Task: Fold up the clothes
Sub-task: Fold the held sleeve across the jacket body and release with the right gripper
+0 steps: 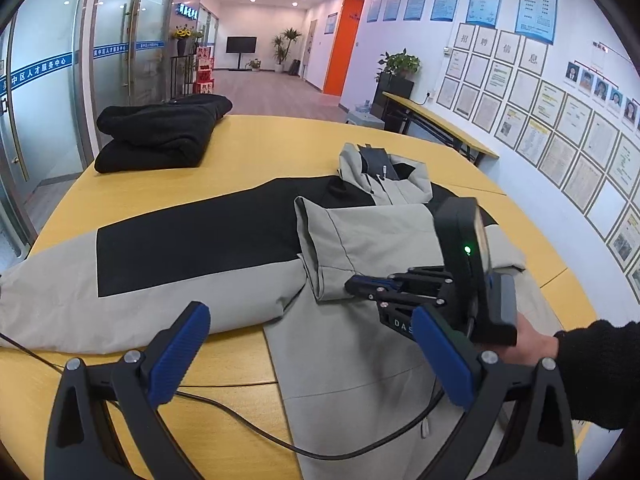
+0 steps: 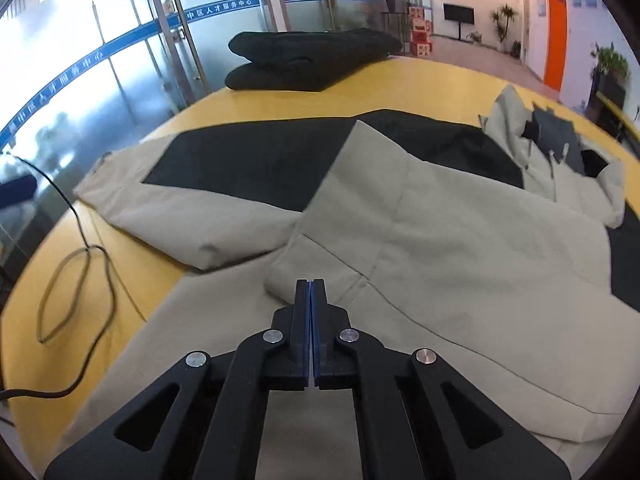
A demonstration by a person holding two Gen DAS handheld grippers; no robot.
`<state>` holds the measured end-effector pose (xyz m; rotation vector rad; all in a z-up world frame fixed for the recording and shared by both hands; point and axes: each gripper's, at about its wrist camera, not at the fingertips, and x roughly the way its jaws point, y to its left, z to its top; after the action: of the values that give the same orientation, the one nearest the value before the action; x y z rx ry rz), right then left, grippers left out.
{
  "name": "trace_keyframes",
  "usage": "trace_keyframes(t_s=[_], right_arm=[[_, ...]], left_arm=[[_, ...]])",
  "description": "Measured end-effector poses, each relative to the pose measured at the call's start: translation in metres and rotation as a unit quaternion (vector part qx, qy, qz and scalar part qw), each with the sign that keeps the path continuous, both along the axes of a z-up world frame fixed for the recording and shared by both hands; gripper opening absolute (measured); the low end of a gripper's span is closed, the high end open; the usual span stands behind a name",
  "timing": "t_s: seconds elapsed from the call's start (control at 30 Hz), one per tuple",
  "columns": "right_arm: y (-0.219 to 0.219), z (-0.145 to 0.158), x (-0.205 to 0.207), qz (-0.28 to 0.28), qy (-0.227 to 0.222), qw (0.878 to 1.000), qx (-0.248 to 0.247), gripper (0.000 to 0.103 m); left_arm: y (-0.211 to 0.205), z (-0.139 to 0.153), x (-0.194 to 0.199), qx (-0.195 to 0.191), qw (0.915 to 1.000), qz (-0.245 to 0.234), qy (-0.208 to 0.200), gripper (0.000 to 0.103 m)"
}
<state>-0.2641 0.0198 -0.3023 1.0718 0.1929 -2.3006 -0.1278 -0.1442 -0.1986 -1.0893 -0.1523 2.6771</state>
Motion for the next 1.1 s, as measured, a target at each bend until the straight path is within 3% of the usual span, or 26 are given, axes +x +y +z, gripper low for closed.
trace_keyframes(t_s=[0.03,0.1,0.27,0.3,0.33,0.4,0.47,0.57,0.7,0.8,0.93,1.03,1.1], right_arm=[[0.004,0.002,-0.001,-0.008,0.016,1.0,0.004,0.039],[0.007,0.006,-0.001,-0.019,0.053,0.998,0.016,0.077],[-0.017,-0.005,0.009,0.046,0.058,0.992,0.103,0.076],[-0.021,-0.009,0.01,0.056,0.053,0.991,0.112,0.071],[-0.024,-0.012,0.008,0.06,0.05,0.99,0.116,0.06],[-0.027,-0.018,0.003,0.062,0.04,0.99,0.123,0.052],[-0.024,-0.017,-0.002,0.049,0.031,0.992,0.116,0.043],[-0.017,-0.011,-0.003,0.042,0.03,0.995,0.089,0.02],[-0.011,0.005,0.008,0.05,0.027,0.998,0.032,0.015],[-0.019,-0.005,0.015,0.06,0.012,0.998,0.031,0.017],[-0.019,-0.012,0.02,0.055,-0.015,0.998,0.01,0.033],[0.015,0.011,0.026,0.014,-0.027,0.998,-0.054,0.067],[0.054,0.031,0.035,-0.022,-0.017,0.996,-0.083,0.076]], left_arm=[[0.001,0.0,0.0,0.003,1.0,0.001,0.0,0.103],[0.002,0.0,0.001,0.003,1.0,0.003,0.002,0.103],[0.004,-0.008,0.002,0.0,1.0,0.007,-0.003,0.103],[0.004,-0.008,0.003,0.001,1.0,0.007,-0.003,0.103],[0.004,-0.009,0.003,0.002,1.0,0.006,-0.002,0.103],[0.003,-0.012,0.003,0.001,1.0,0.002,-0.003,0.103],[0.001,-0.016,0.002,-0.005,1.0,0.002,-0.006,0.103],[-0.005,-0.017,0.001,-0.003,1.0,0.0,-0.005,0.103],[-0.012,-0.013,0.001,-0.001,1.0,-0.005,0.004,0.103],[-0.015,-0.013,-0.002,0.003,0.9999,-0.016,0.002,0.103],[-0.006,-0.014,-0.01,-0.007,0.9991,-0.041,-0.003,0.103],[0.005,-0.019,-0.018,-0.015,0.9982,-0.056,-0.014,0.103],[0.013,-0.024,-0.025,-0.02,0.9975,-0.064,-0.023,0.103]])
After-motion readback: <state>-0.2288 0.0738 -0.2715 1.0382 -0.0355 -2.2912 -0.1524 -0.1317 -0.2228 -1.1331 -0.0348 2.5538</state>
